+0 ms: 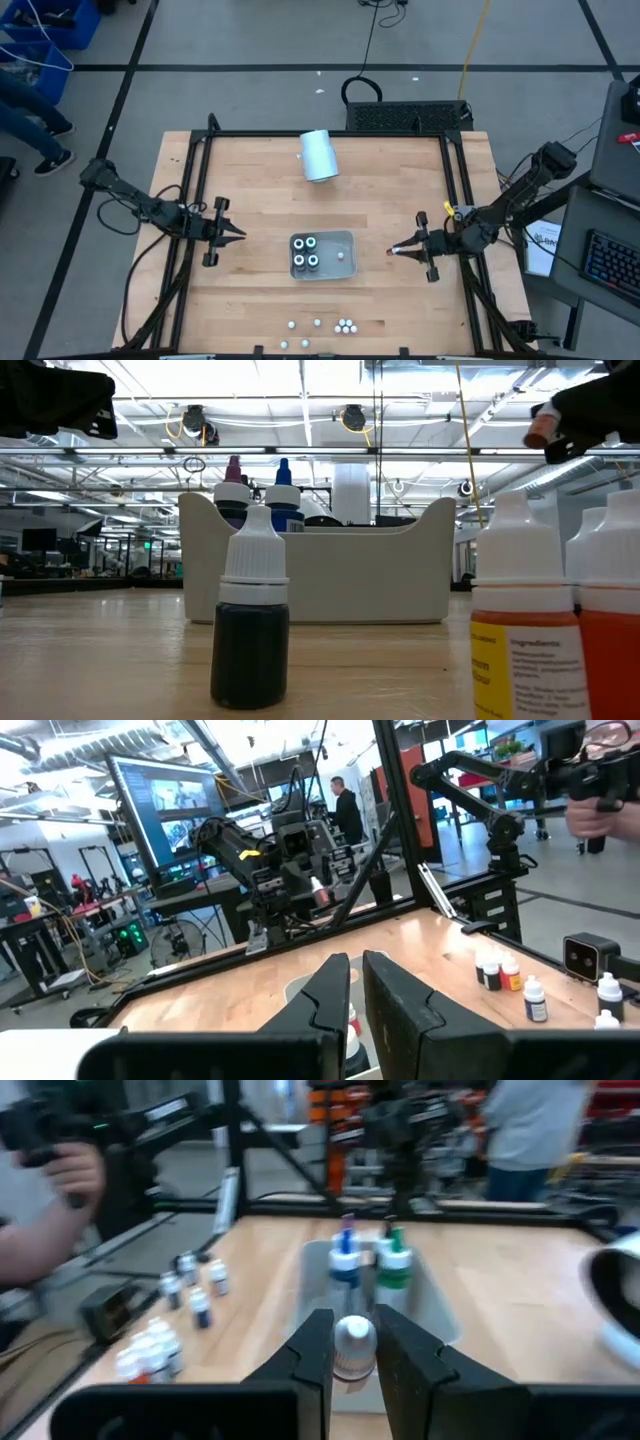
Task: Pick & Place food coloring
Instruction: Put the small red food coloring into the gray bin
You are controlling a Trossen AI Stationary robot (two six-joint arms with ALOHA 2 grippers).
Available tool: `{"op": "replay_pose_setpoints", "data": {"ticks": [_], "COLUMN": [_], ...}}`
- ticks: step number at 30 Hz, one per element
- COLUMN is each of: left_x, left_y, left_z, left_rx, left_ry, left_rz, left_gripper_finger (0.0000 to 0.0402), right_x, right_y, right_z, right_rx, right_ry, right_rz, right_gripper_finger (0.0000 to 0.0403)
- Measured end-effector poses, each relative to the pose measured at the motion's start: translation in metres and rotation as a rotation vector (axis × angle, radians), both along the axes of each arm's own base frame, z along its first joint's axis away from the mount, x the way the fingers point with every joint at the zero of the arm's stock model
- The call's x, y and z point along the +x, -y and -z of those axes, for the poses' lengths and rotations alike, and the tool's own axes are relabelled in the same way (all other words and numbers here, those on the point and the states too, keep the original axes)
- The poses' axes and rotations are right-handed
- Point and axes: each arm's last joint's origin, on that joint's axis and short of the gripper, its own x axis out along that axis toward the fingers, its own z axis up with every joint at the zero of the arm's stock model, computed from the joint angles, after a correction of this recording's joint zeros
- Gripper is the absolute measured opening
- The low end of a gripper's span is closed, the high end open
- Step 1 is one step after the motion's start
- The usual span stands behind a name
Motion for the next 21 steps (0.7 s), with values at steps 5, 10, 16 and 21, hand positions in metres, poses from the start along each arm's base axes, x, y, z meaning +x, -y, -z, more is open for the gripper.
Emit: {"op": "replay_pose_setpoints", "data": {"ticks": [5,10,16,21], "left_x": [0.000,0.000,0.000,0.000], "left_y": [0.000,0.000,0.000,0.000], "left_z": [0.000,0.000,0.000,0.000], "left_rx": [-0.014,-0.042,-0.048,-0.065], "left_ry": [-0.004,-0.009,-0.011,-0.015], "left_rz": [0.002,0.005,0.006,0.008], "left_gripper_finger": [0.0042,0.0042,0.0042,0.0042], "right_x": [0.004,0.015,0.051,0.096], "right_y": [0.007,0.012,-0.003,-0.023], "right_z": [-0.006,-0.015,-0.034,-0.042], "right_rx": [0.037,0.032,-0.042,-0.090], "right_ry": [0.051,0.062,-0.031,-0.101], "right_rz": [0.071,0.130,0.104,0.076], "right_gripper_finger": [0.0047,0.0047,0.0047,0.0047]}}
